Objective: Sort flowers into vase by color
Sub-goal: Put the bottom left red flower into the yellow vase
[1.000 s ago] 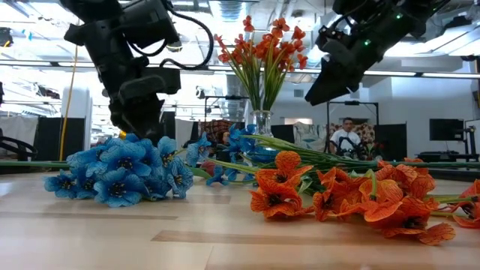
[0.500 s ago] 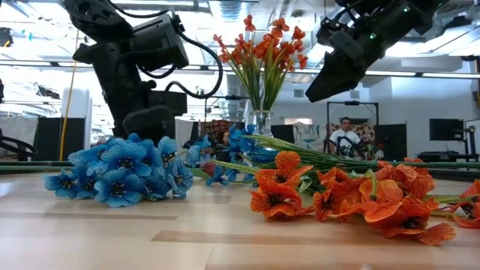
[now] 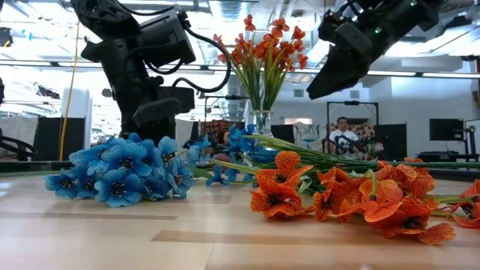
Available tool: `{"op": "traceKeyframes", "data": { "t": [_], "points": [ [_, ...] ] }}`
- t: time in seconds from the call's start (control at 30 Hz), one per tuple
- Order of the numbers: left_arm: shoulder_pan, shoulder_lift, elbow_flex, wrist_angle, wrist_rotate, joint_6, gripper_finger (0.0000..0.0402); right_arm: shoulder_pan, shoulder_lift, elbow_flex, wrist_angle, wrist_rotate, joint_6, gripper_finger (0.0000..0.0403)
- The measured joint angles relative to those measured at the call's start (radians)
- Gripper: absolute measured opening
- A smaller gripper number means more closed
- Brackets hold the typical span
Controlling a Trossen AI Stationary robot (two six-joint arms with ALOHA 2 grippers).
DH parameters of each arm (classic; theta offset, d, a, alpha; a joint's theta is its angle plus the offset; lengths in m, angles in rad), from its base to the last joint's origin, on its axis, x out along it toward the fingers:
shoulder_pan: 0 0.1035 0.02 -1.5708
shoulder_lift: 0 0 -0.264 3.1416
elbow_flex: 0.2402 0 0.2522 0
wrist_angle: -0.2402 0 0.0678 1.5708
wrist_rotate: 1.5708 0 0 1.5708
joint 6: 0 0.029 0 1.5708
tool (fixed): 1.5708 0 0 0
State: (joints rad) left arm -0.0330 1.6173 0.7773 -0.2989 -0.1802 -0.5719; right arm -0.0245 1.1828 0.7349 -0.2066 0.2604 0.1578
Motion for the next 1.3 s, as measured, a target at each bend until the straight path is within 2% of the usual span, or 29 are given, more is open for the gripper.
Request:
{"op": "traceKeyframes", "data": {
  "t": [0.3,0.5,0.63,0.8,1.0,1.3],
  "points": [
    [0.0,0.0,0.001,0.002,-0.007,-0.019,0.0007,0.026,0.0,0.0,0.0,0.0,0.0,0.025],
    [0.002,-0.01,0.001,-0.003,-0.009,-0.028,0.0007,0.025,0.0,0.0,0.0,0.0,0.001,0.025],
    [0.002,-0.058,0.001,-0.012,-0.036,-0.024,0.0003,0.025,0.0,0.0,0.0,0.0,0.002,0.025],
    [0.003,-0.178,0.001,-0.078,-0.109,-0.014,0.0003,0.025,0.0,0.0,0.0,0.001,0.002,0.025],
    [0.003,-0.368,0.001,-0.163,-0.247,-0.018,0.0003,0.024,0.0,0.0,0.0,0.001,0.002,0.025],
    [0.024,-0.662,0.001,-0.15,-0.501,0.063,0.0003,0.024,0.0,0.0,0.001,0.002,0.001,0.025]
  ]
}}
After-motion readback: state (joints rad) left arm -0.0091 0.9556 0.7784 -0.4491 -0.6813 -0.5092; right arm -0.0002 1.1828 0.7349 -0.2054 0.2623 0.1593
